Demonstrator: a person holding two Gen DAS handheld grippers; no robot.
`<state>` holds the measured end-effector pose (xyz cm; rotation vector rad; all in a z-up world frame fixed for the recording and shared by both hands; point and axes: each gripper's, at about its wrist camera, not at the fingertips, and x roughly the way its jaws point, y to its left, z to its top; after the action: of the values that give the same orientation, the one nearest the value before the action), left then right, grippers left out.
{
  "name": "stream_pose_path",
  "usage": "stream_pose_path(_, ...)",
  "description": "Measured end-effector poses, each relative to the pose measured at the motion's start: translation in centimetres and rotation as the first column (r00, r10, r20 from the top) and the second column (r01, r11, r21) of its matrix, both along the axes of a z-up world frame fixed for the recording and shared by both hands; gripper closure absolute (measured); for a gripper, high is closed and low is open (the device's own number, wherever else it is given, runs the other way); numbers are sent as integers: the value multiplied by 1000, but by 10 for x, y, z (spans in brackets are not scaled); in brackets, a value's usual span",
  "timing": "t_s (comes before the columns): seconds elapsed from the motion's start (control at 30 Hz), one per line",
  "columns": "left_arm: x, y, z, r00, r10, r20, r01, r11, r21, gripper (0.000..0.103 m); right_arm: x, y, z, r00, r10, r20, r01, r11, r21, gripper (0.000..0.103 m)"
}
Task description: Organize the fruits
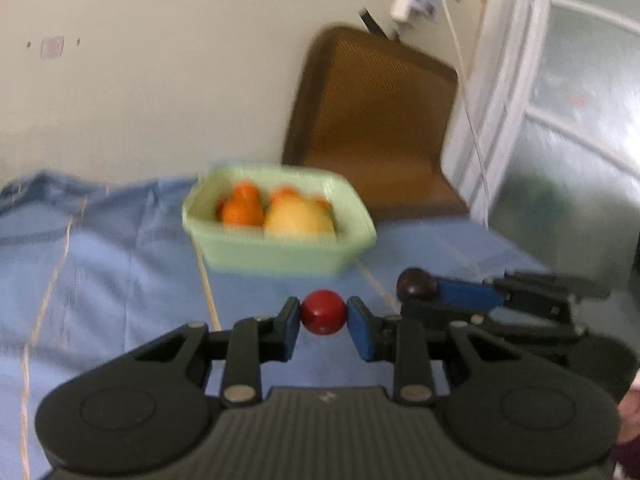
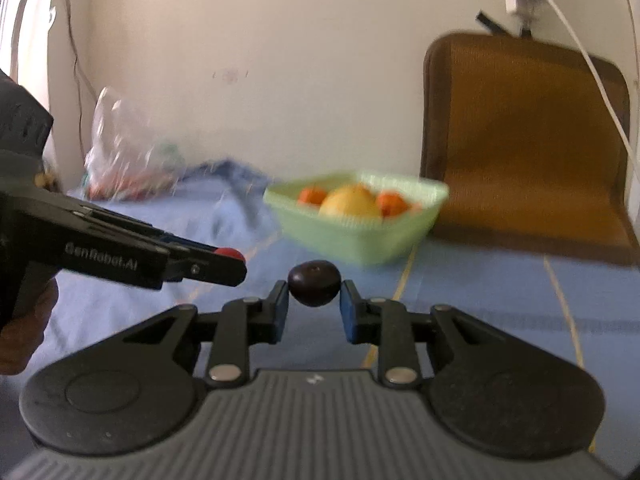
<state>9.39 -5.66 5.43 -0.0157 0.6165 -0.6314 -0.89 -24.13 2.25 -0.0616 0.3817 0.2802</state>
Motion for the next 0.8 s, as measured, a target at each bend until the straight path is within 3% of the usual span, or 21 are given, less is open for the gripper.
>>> stream_pose_path(0.13,51,-12,12,999,33,8,-33,999,-20,76,47,-10,9,999,-37,25,36,999,36,73)
stream_pose_path(0.3,118,-30,12,997,65,-33,-66,997,-27,76,108,-28,8,994,-102,-25,104,988,113,72)
stream_pose_path(0.37,139,-36,5,996,69,-64,-71,997,-28,73,124,-32,6,992,-118,-42,123,984,132,72)
stream_pose_path(0.43,153,-44,-1,994,68,-85,-70,997,-18,62,134,-34,4,991,-125,-48,131,980,147,72)
stream_pose_path(0.53,163,-50,-10,991,76,-106,-78,997,-10,54,142,-34,3,991,-132,-39,136,978,155,66)
stream_pose_path(0.6,162,-46,-12,990,85,-111,-88,996,-18,54,140,-36,3,991,-131,-22,133,978,158,54)
stream_pose_path(0.8,138,-19,7,983,148,-114,-159,982,-103,53,122,-44,11,987,-155,45,144,971,193,54)
